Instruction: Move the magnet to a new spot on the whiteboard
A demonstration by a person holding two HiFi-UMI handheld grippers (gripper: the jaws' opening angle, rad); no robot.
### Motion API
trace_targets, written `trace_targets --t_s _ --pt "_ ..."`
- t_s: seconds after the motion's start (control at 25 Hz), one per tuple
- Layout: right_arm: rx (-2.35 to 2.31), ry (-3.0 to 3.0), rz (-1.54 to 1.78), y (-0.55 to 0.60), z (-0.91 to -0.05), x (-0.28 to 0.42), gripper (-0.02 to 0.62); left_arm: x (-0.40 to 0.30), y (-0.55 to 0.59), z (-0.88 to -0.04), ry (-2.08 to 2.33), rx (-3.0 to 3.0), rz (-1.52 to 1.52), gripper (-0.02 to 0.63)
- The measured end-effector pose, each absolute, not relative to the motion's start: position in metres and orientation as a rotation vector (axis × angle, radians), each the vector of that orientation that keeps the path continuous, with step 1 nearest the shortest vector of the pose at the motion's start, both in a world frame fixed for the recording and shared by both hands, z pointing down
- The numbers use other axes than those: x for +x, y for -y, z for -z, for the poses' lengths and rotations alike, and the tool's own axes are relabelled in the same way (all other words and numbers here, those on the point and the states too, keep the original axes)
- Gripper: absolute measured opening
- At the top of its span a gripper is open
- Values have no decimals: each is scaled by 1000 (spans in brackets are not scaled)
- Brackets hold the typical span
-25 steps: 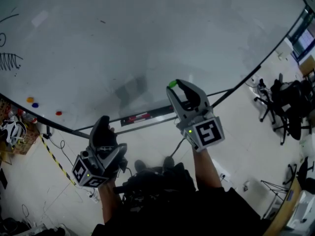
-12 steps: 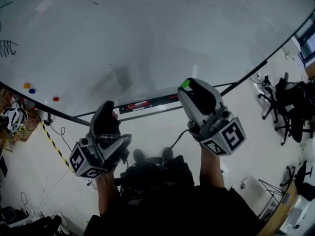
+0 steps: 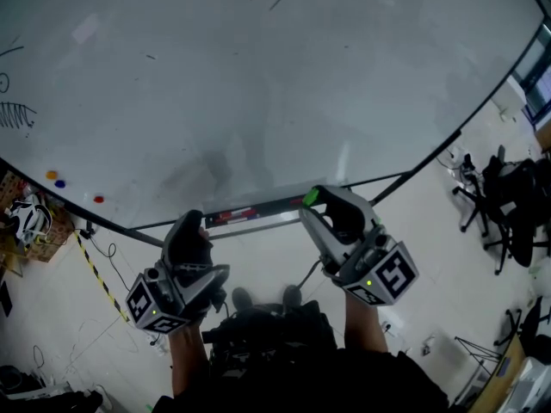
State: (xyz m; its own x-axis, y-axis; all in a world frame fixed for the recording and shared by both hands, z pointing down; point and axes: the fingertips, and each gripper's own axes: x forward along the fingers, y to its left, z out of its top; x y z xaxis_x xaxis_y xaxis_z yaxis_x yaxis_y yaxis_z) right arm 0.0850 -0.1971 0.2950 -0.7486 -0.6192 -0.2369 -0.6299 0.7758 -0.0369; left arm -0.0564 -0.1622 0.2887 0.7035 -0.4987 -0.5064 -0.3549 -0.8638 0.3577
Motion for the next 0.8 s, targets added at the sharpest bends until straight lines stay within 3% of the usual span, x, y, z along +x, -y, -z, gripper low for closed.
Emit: trace_targets --t_s 0.8 --pt "-764 -2738 -34 182 -308 130 147 -13 129 -308 979 2622 806 399"
